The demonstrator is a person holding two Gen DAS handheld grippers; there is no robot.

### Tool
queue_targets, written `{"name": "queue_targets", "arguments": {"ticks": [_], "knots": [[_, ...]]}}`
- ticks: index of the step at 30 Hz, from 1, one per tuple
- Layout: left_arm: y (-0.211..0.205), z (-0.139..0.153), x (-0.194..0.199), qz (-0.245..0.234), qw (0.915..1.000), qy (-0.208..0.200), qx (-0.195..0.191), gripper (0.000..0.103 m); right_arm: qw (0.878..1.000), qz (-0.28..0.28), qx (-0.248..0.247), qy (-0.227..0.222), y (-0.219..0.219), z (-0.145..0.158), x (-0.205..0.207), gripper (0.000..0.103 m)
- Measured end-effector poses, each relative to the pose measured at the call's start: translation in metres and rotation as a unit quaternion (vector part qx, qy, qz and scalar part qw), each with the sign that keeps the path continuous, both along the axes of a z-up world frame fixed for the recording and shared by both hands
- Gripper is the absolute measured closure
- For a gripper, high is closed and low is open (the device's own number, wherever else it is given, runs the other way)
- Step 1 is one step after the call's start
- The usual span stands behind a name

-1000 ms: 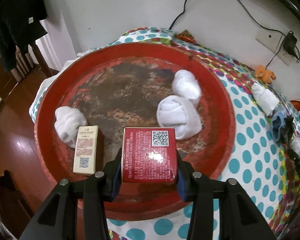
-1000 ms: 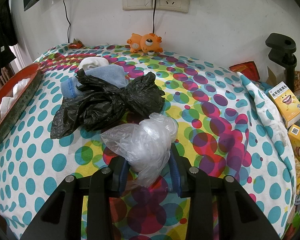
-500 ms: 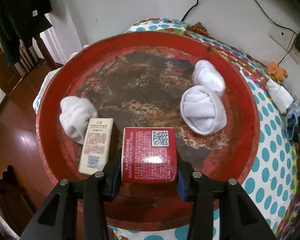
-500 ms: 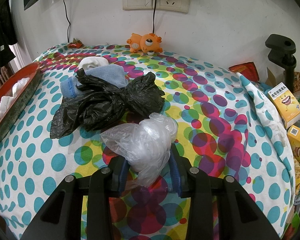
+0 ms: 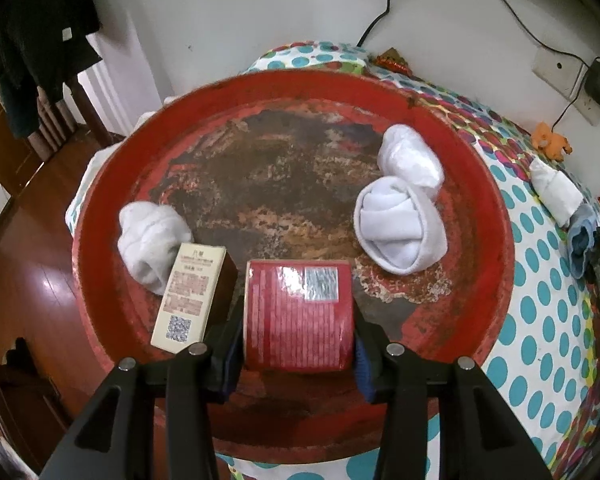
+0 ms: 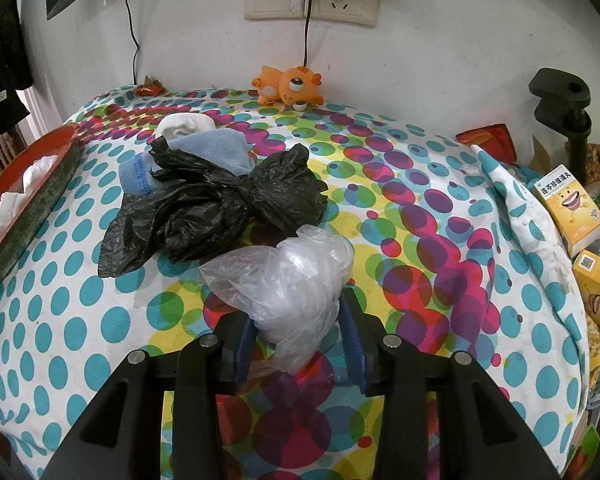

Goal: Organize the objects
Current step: 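Lower the red box onto the tray beside the beige box and open the left tool, then carry the clear plastic bag bundle onto the red tray and open the right tool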

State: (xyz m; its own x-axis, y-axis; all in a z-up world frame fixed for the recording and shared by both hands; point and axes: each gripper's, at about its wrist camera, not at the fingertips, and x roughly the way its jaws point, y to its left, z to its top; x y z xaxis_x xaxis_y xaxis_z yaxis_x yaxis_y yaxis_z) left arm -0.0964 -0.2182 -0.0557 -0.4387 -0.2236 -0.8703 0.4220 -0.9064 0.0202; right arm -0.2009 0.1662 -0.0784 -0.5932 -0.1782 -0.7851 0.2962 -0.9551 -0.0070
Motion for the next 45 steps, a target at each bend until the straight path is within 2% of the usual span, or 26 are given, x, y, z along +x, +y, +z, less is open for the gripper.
{"name": "queue_targets", "arguments": {"ticks": [5, 8, 21, 26, 36, 37, 39, 40, 45], "knots": [[0.005, 0.01, 0.001, -0.007, 0.9999, 0.01, -0.011, 0.048, 1.0, 0.0, 0.0, 0.0, 0.0, 0.0, 0.0, 0.065], [0.007, 0.017, 0.003, -0.013, 0.9998, 0.013, -0.009, 0.045, 1.0, 0.0, 0.001, 0.0, 0.0, 0.0, 0.0, 0.065], [-0.003, 0.037, 0.026, 0.005, 0.9999, 0.008, -0.006, 0.045, 1.0, -0.002, -0.002, -0.001, 0.0, 0.0, 0.0, 0.063], [-0.006, 0.04, 0.039, 0.007, 0.9999, 0.004, -0.011, 0.045, 1.0, -0.007, -0.004, -0.003, 0.005, 0.0, -0.001, 0.055], [-0.015, 0.041, 0.056, 0.007, 0.9998, -0.001, -0.016, 0.045, 1.0, -0.019, -0.019, 0.01, 0.014, 0.006, 0.007, 0.055], [-0.015, 0.041, 0.057, 0.009, 0.9998, -0.001, -0.017, 0.045, 1.0, -0.018, -0.019, 0.011, 0.015, 0.007, 0.008, 0.058], [-0.015, 0.042, 0.058, 0.008, 0.9998, 0.0, -0.018, 0.045, 1.0, -0.015, -0.011, 0.006, 0.012, 0.007, 0.01, 0.071], [-0.015, 0.042, 0.059, 0.008, 0.9998, 0.0, -0.018, 0.045, 1.0, -0.016, 0.004, 0.008, 0.011, 0.008, 0.011, 0.073], [-0.016, 0.042, 0.062, 0.006, 0.9999, -0.001, -0.015, 0.045, 1.0, -0.016, 0.011, 0.01, -0.003, 0.01, 0.014, 0.074]]}}
